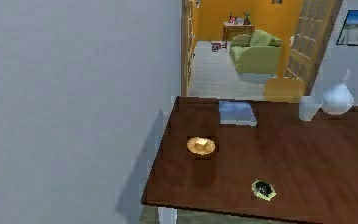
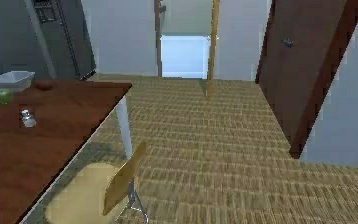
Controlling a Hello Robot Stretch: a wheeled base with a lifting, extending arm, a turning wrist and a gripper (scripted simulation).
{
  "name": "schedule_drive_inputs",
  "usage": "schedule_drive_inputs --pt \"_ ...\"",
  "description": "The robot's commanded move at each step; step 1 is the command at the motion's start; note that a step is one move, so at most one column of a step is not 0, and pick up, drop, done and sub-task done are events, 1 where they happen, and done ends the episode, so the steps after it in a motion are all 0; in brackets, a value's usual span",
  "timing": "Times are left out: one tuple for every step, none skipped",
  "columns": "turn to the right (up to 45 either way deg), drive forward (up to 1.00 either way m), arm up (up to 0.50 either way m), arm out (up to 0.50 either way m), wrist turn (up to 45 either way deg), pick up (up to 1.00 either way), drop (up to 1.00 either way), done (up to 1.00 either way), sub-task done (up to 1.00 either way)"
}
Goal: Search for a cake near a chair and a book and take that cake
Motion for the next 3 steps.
schedule_drive_inputs --pt "-45.0 0.0 0.0 0.0 0.0 0.0 0.0 0.0 0.0" --pt "-15.0 0.0 0.0 0.0 0.0 0.0 0.0 0.0 0.0" --pt "0.0 0.0 0.5 0.0 0.0 0.0 0.0 0.0 0.0"
